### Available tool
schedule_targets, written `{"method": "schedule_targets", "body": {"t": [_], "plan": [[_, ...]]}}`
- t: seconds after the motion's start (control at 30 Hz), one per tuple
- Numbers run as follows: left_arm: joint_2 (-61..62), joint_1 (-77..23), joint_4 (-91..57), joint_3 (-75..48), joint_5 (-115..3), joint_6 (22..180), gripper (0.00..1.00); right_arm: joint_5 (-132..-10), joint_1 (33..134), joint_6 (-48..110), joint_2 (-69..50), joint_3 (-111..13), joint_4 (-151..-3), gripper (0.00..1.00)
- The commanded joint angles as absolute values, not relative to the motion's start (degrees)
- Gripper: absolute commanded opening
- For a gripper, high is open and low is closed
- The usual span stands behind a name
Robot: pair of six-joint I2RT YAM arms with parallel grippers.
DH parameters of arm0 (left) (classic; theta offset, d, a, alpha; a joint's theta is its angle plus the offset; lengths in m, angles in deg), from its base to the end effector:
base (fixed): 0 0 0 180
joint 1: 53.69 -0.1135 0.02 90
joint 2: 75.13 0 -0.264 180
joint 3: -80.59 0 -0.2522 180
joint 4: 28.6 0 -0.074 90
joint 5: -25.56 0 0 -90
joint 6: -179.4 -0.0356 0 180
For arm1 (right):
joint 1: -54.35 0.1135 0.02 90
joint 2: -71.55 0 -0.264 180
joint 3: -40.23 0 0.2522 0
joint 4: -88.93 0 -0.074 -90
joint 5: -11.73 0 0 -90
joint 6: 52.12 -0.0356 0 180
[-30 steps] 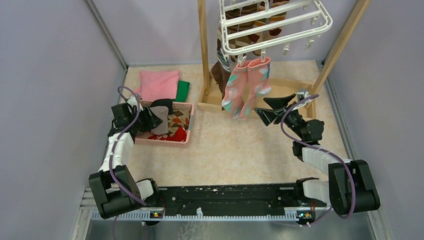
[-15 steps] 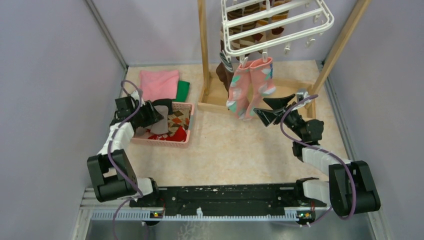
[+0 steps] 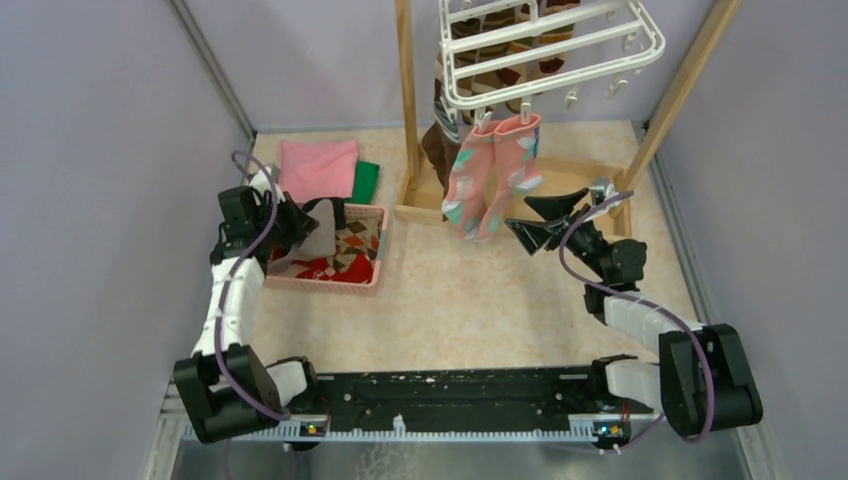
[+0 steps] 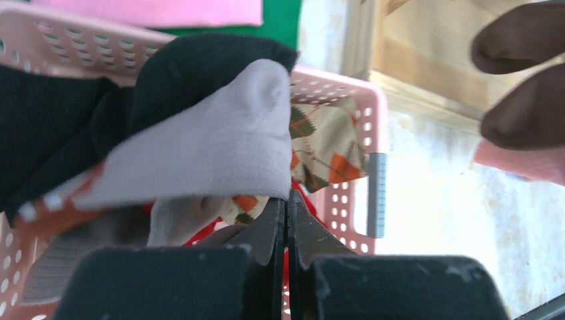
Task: Clip the socks to the hanger
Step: Pick up the sock from the bin.
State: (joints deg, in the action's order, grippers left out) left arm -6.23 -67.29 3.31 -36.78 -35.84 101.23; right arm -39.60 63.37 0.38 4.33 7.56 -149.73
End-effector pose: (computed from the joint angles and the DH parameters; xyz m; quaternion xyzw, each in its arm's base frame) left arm 0.2552 0.0442 0.2672 -0.0866 0.8740 -0.2156 0.4268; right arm 0.2122 0.0562 0.2555 -0.1431 0.5657 0.4781 0.6564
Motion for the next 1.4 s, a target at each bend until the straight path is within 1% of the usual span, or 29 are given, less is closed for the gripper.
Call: {"method": "schedule_targets", "body": {"t": [0.0, 0.17, 0.33, 0.43, 0.5, 0.63, 0.7, 0.83, 0.93, 1.03, 1.2, 1.37], "plan": [[-13.2, -67.1, 0.7, -35.3, -30.2, 101.2, 0.0, -38.9, 64.0, 0.8, 5.5, 5.2, -151.5, 0.98], [-17.0, -63.4, -1.0, -31.6, -26.7, 101.2, 0.0, -38.6, 64.0, 0.3, 5.5, 5.0, -151.6, 0.98], [-18.6, -58.3, -1.8, -28.5, -30.1, 101.3, 0.0, -38.0, 64.1, -0.1, 5.6, 5.1, -151.9, 0.98], [-19.5, -57.2, -4.1, -27.5, -29.3, 102.8, 0.0, -37.2, 64.2, -0.3, 5.6, 4.7, -152.0, 0.98], [-19.9, -56.5, -6.1, -26.9, -26.3, 104.2, 0.0, -36.4, 64.5, -0.4, 5.6, 4.5, -152.1, 0.98], [-19.6, -54.8, -11.8, -27.6, -14.2, 108.3, 0.0, -33.9, 65.7, -0.3, 6.0, 4.1, -151.9, 0.98], [-19.5, -54.0, -16.1, -29.0, -10.1, 110.1, 0.0, -32.8, 66.3, 0.0, 6.9, 4.1, -151.1, 0.98], [-19.7, -48.5, -25.5, -33.6, -5.3, 115.5, 0.0, -33.0, 69.1, 4.9, 11.4, 4.4, -144.0, 0.98], [-19.5, -43.5, -31.5, -37.3, -4.8, 119.0, 0.0, -34.9, 72.8, 12.0, 16.3, 3.7, -132.0, 0.98], [-19.3, -39.4, -35.8, -40.0, -4.9, 120.8, 0.0, -36.0, 76.0, 15.7, 19.9, 3.7, -125.3, 0.99], [-18.5, -34.2, -39.0, -43.3, -6.7, 122.3, 0.0, -33.9, 77.8, 7.3, 21.5, 7.2, -128.6, 0.98], [-17.4, -29.6, -42.8, -46.0, -8.4, 123.1, 0.0, -37.7, 80.5, -3.2, 19.6, 9.3, -130.5, 0.98]]}}
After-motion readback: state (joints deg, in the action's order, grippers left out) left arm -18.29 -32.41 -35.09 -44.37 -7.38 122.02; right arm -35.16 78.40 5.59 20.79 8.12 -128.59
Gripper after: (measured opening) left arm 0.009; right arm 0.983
